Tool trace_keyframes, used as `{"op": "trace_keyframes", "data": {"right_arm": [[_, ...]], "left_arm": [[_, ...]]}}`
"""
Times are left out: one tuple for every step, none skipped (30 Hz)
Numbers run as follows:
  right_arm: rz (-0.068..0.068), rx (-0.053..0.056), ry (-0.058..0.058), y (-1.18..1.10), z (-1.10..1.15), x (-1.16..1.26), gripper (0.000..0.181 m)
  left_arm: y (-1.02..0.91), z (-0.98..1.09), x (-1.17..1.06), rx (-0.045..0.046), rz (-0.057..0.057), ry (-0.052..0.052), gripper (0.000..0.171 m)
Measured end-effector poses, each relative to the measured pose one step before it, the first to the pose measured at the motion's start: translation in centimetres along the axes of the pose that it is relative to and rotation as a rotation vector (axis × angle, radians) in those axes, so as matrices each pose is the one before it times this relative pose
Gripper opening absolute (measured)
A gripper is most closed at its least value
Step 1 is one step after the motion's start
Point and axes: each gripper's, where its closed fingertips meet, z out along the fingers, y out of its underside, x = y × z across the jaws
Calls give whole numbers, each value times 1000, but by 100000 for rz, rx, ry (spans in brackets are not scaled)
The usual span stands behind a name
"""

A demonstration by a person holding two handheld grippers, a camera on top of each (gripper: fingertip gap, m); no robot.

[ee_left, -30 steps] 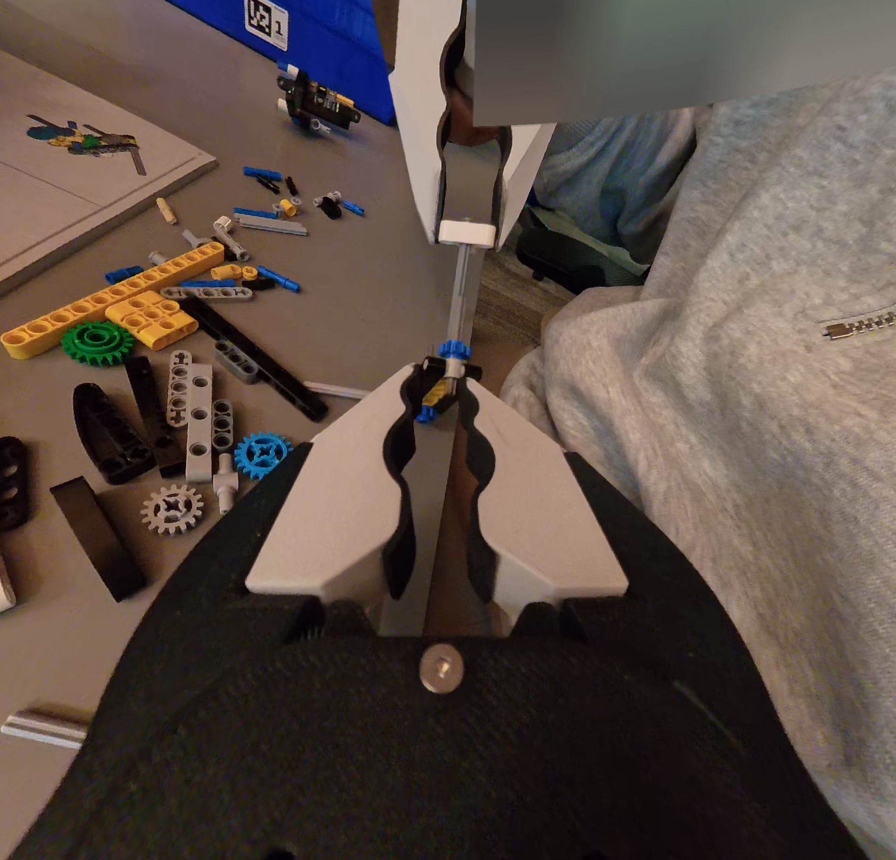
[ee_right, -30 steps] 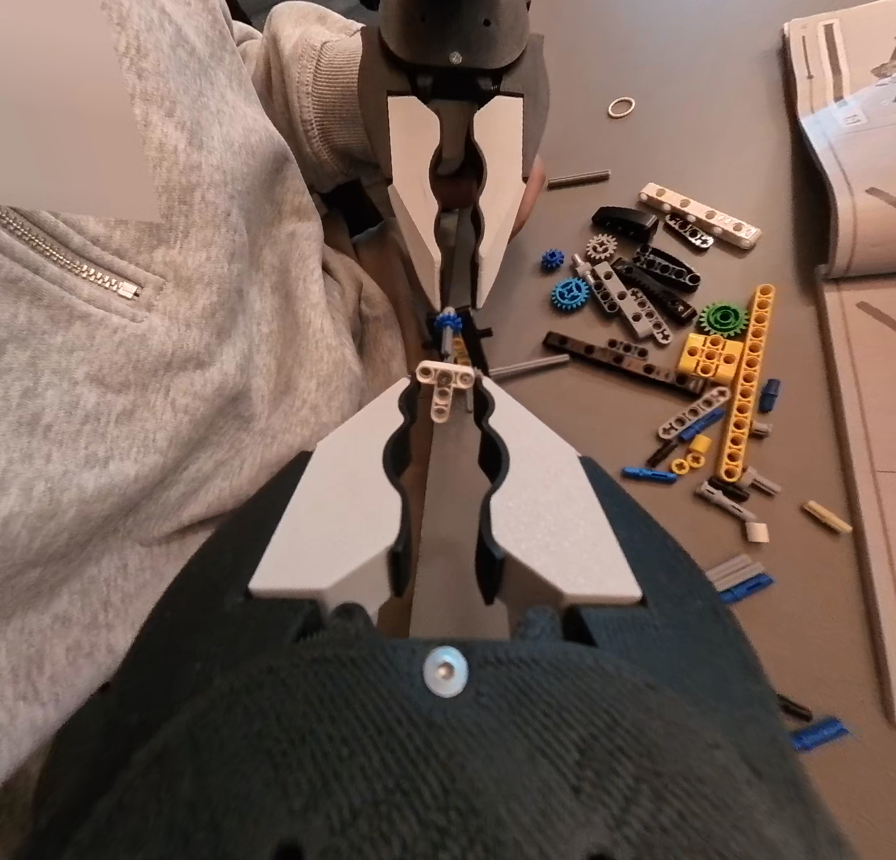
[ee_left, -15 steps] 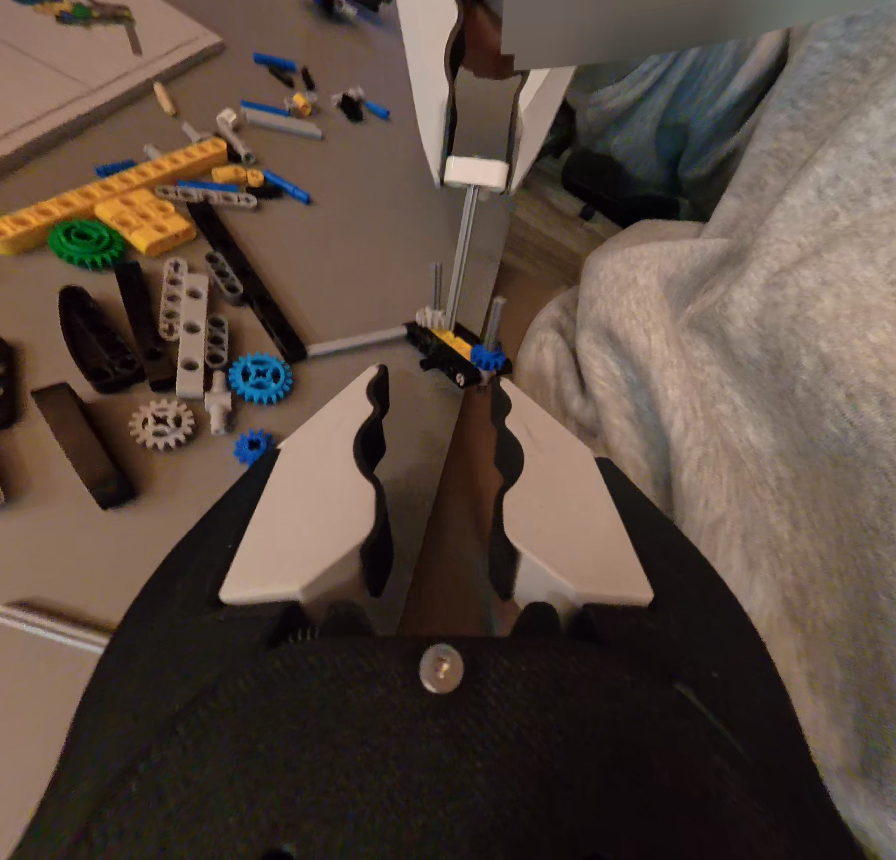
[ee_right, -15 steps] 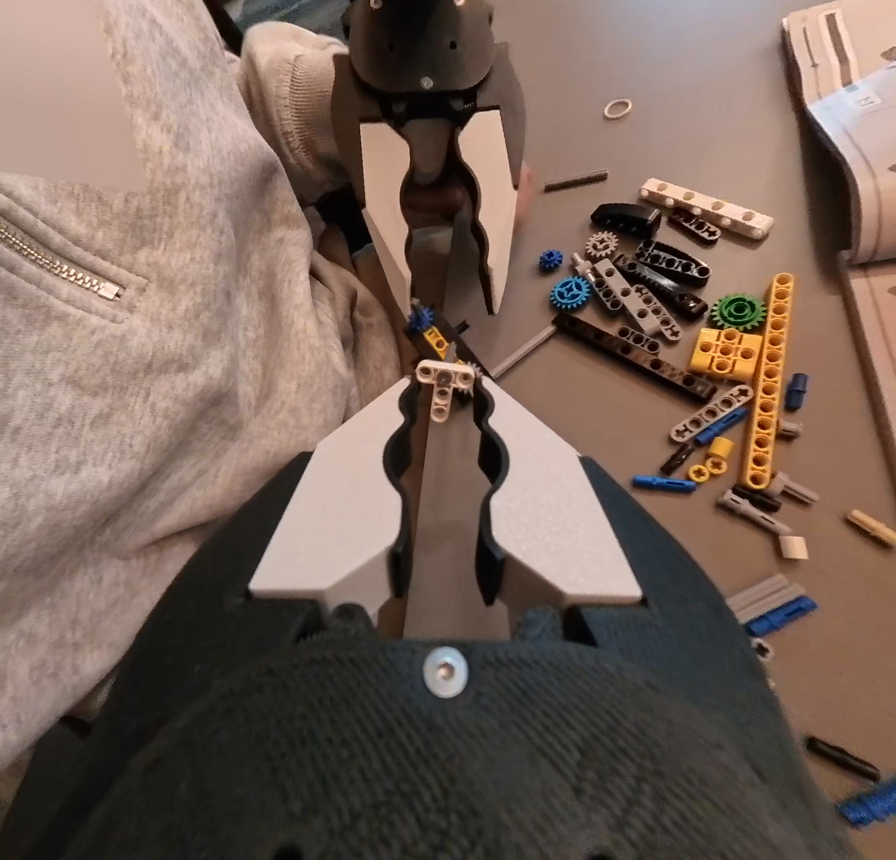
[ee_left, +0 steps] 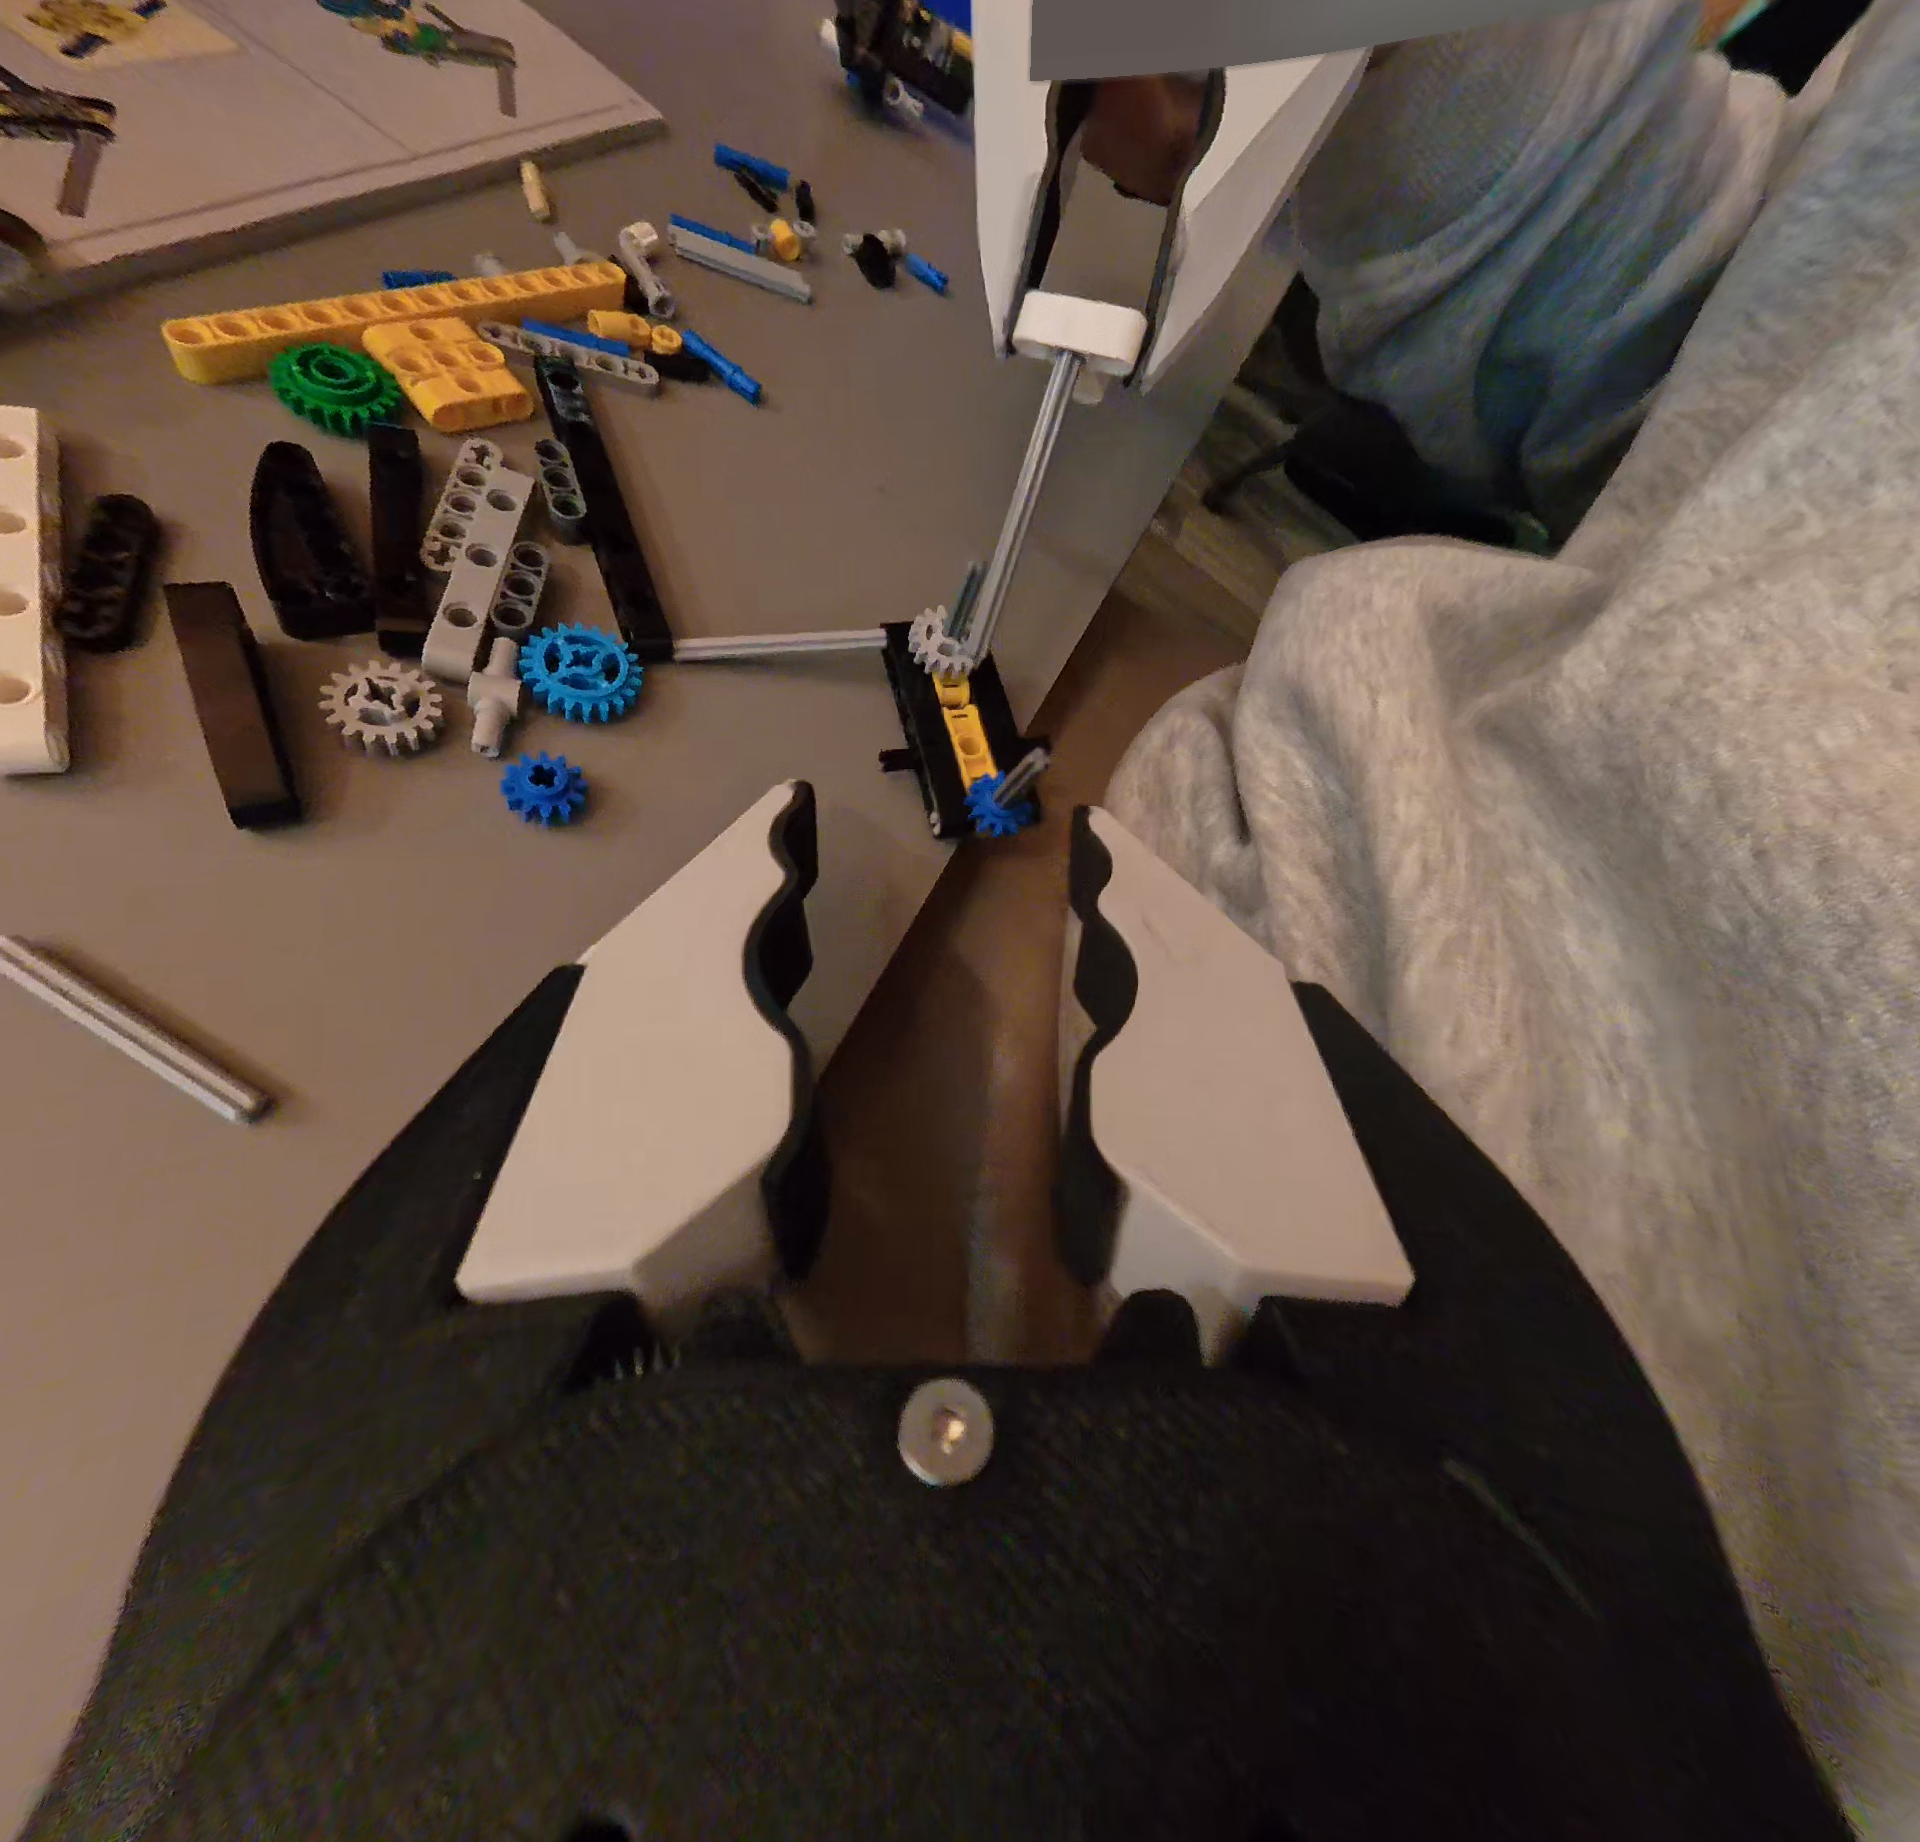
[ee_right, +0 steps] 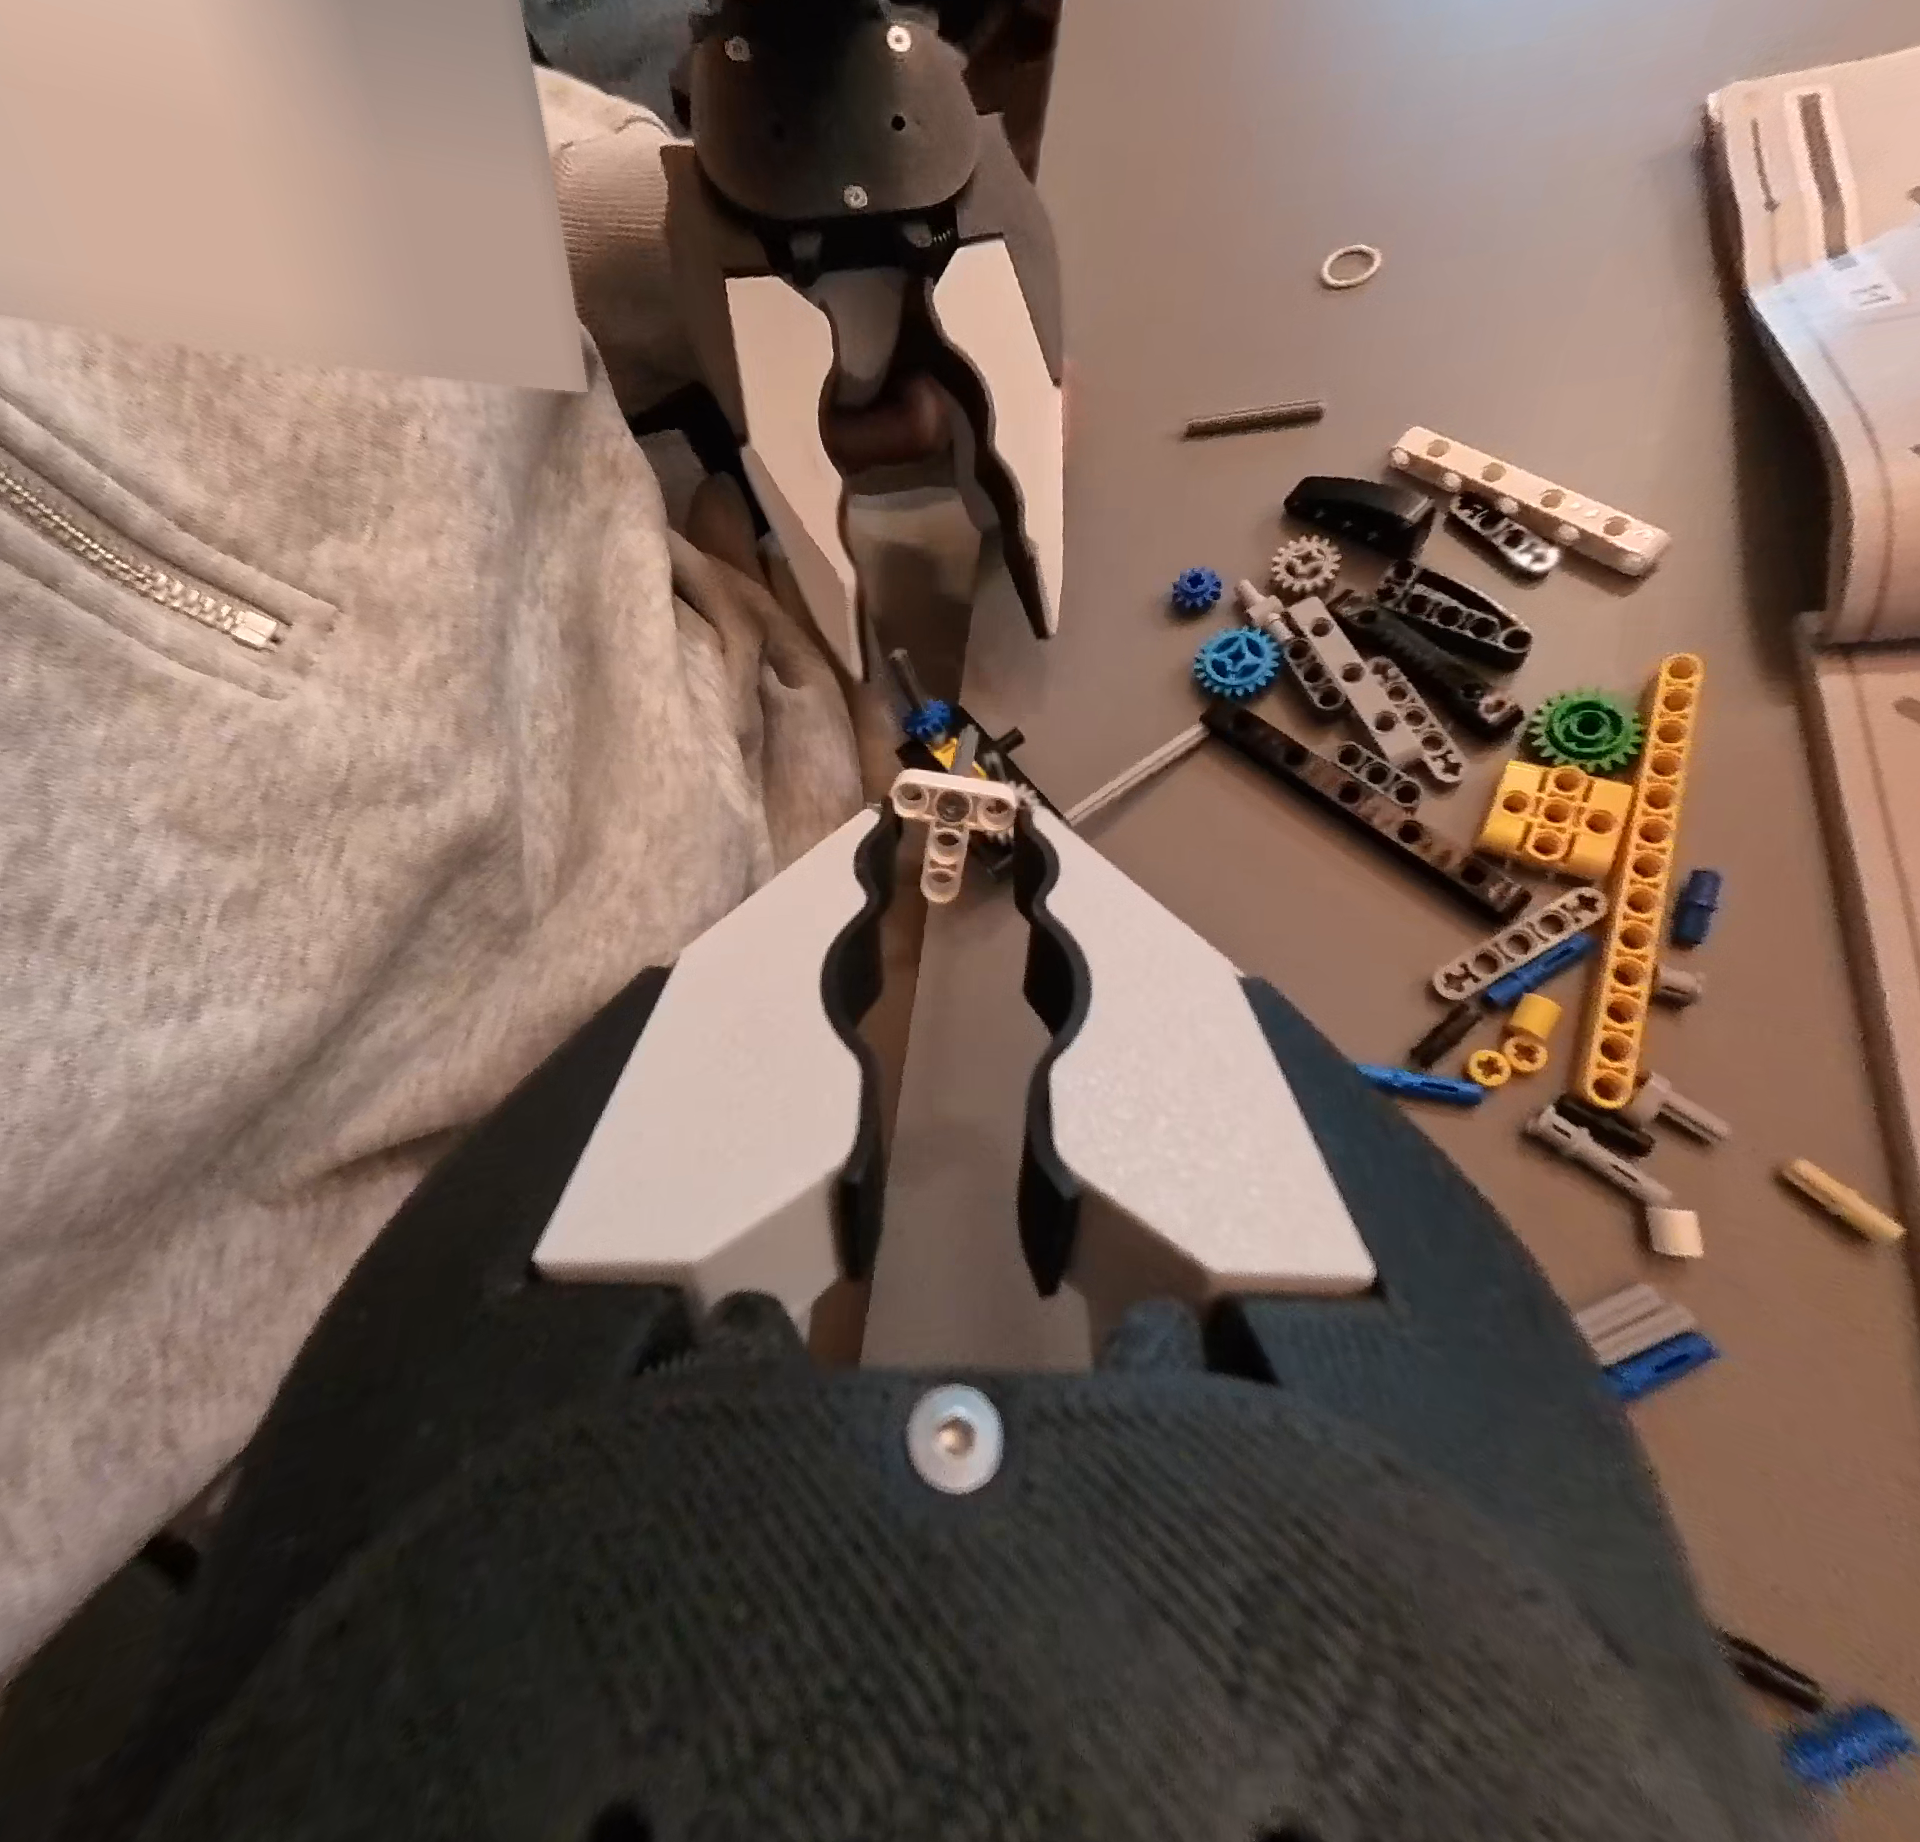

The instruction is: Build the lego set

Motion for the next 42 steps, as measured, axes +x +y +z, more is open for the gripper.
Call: {"op": "trace_keyframes", "data": {"right_arm": [[-443,-483,333,-98,5,-63,21],[-309,-419,288,-91,-27,-56,21],[-284,-252,251,-107,-45,-59,21],[-308,-112,245,-127,-53,-58,21],[-342,-112,254,-134,-65,-49,21],[-436,-197,284,-130,-43,-41,21],[-523,-292,250,-132,-27,-45,21],[-602,-357,175,-119,3,-62,21],[-680,-404,112,-129,21,-70,21],[-676,-509,17,-121,48,-69,21],[-634,-632,-21,-91,73,-78,21],[-594,-775,-44,-66,85,-81,21],[-513,-925,-77,-31,97,-76,21],[-405,-1069,54,3,109,-51,21],[-413,-1213,338,28,103,-8,21],[-480,-1334,574,45,98,9,21],[-490,-1409,546,44,101,2,21],[-583,-1357,521,7,81,-26,21],[-775,-1355,635,-22,81,-13,20],[-898,-1497,569,-41,80,-31,20],[-954,-1630,370,-63,96,-35,20],[-1025,-1678,269,-88,95,-27,20],[-1085,-1727,199,-96,108,-25,20],[-1104,-1939,218,-76,110,11,20],[-1166,-2259,329,-45,113,33,19],[-1416,-2459,488,-29,100,47,16],[-1614,-2357,456,-66,68,12,16],[-1461,-1989,-8,-123,32,-52,16],[-1166,-1113,-442,-266,-44,-107,16],[-819,-529,-559,-337,-86,-94,16],[-581,-815,-64,-260,-83,20,16],[-568,-1518,584,-82,-24,132,16],[-499,-1744,794,32,40,182,16],[-112,-1251,191,58,122,117,16],[358,-477,-613,28,165,19,16],[662,22,-1010,25,176,-46,16],[708,303,-1035,13,131,-64,16],[648,619,-798,-29,47,-60,16],[643,600,-542,-57,-16,-40,15],[437,194,-143,-32,-50,-20,15],[39,-276,230,9,-68,5,15],[-134,-505,272,-3,-57,-27,15]], "left_arm": [[-244,-43,204,2540,-150,-1443,50],[-286,40,216,2901,201,-2272,52],[-184,141,310,2432,1141,-2563,54],[-11,242,163,1375,2162,-4384,55],[185,327,-86,167,2568,-6088,55],[401,386,46,-1342,3391,-5110,55],[428,378,-31,-1389,3517,-4964,55],[365,306,-485,-877,3025,-7103,54],[333,240,-52,-315,2685,-3340,53],[169,126,92,273,778,-1230,53],[-38,7,-58,1141,-1232,-1156,52],[-90,-41,199,1276,-1900,1403,50],[-4,0,110,512,-2344,1337,49],[26,18,-5,365,-1839,470,48],[38,7,155,362,-627,1236,44],[17,29,24,257,-262,-32,41],[59,33,-131,-26,26,-1149,39],[94,32,25,-299,408,-102,34],[110,32,22,-402,207,35,29],[100,47,-68,-350,-237,-479,25],[91,22,32,-294,-200,481,25],[27,1,104,27,-460,1126,25],[6,-12,12,-2,-772,606,25],[-15,-16,9,83,-757,649,25],[-37,-24,6,45,-589,548,24],[-107,-37,3,219,-150,347,24],[-224,-84,88,755,412,624,23],[-256,-102,136,843,971,754,23],[-229,-93,110,689,1133,473,23],[-182,-84,-6,460,1044,-228,23],[-183,-104,-52,526,1097,-459,23],[-187,-121,-66,592,1086,-393,23],[-165,-96,-112,509,756,-528,23],[-102,-49,-103,162,411,-133,23],[-48,-41,-74,-108,75,154,23],[-79,-58,-40,165,138,290,23],[-32,-71,-70,134,435,-4,23],[28,-47,-136,-192,812,-448,23],[65,-35,-158,-372,1046,-565,23],[34,-27,-144,-207,893,-552,23],[-8,-23,-45,-34,614,5,23],[-38,-15,48,128,411,406,23]]}}
